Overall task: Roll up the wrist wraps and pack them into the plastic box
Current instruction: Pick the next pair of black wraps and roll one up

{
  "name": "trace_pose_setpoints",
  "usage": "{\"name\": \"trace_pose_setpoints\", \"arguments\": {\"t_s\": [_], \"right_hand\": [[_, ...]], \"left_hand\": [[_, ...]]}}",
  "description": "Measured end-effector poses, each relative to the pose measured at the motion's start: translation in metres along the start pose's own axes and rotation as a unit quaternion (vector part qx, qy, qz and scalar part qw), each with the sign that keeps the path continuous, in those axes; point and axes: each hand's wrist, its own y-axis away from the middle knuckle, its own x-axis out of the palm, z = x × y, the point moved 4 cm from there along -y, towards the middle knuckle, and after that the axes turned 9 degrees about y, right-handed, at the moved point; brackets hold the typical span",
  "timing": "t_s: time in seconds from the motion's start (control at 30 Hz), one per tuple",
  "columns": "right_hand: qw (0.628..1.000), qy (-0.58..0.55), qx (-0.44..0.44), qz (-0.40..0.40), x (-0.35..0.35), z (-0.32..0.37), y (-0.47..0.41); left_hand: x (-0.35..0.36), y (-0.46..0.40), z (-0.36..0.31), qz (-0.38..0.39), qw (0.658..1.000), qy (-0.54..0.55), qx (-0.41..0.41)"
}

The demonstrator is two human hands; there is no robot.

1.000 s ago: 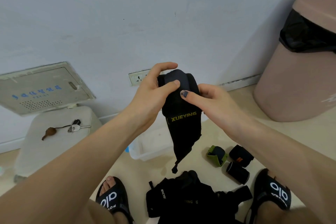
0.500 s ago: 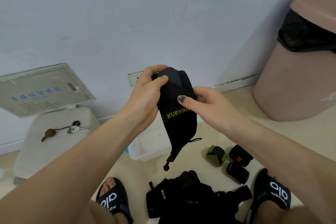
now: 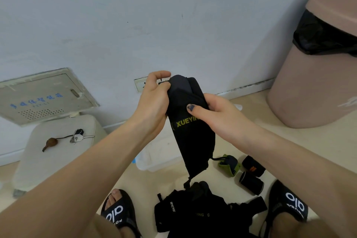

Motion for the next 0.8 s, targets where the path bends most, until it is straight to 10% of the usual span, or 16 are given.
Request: {"name": "trace_pose_setpoints", "arguments": {"t_s": [0.8], "right_hand": [[0.963,-0.247,0.096,-0.043,-0.002,-0.002,0.003]], "left_hand": [[0.020,0.021,0.020,0.153,0.981,-0.113,-0.027]]}}
